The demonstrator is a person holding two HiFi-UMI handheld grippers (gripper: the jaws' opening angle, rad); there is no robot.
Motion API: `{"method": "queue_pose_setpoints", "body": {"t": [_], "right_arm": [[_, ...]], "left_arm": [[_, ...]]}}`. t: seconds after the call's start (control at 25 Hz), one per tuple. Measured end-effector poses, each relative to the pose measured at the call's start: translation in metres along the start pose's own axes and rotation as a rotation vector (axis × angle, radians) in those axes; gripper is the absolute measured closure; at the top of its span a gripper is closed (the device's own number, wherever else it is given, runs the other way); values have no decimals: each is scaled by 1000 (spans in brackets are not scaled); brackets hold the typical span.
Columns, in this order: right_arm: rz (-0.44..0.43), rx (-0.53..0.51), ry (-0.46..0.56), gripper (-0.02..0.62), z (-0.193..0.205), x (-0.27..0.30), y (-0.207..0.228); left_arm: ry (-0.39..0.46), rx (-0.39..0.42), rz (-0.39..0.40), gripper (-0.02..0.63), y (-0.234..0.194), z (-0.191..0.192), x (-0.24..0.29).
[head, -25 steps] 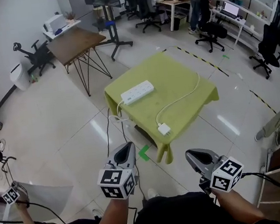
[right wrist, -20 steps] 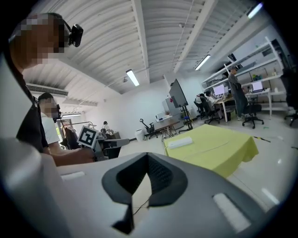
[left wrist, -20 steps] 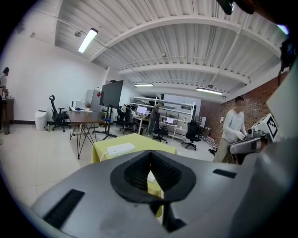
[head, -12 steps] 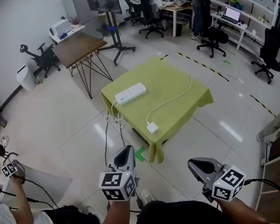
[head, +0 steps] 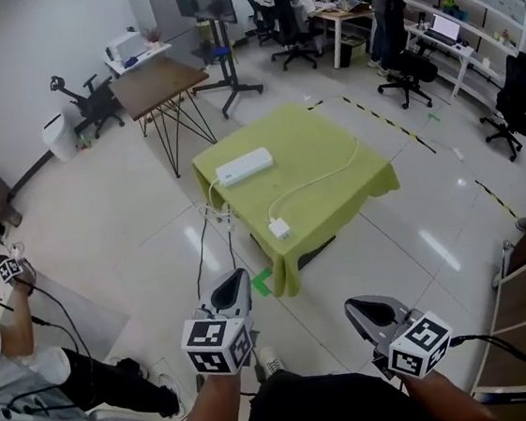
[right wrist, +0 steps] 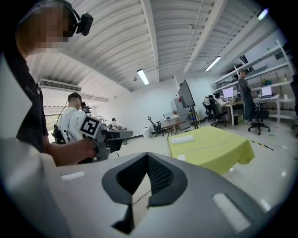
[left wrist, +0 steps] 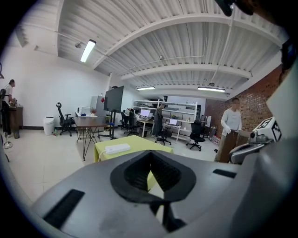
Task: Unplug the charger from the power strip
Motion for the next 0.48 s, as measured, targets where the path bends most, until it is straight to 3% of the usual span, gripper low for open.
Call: {"method": "queue_pose_setpoints", "body": {"t": [0.48], "right_arm": [[18,6,17,595,0,-5,5]], "left_arm": [[13,10,19,600,6,-4,9]]}}
Point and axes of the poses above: the fingertips, and each gripper's own axes: x forward along the fingers, y to its right, z out of its underside, the point moved 9 cm from there along -x, backward along the fingers, and after that the axes turned 11 degrees about x, right-handed, at the moved point
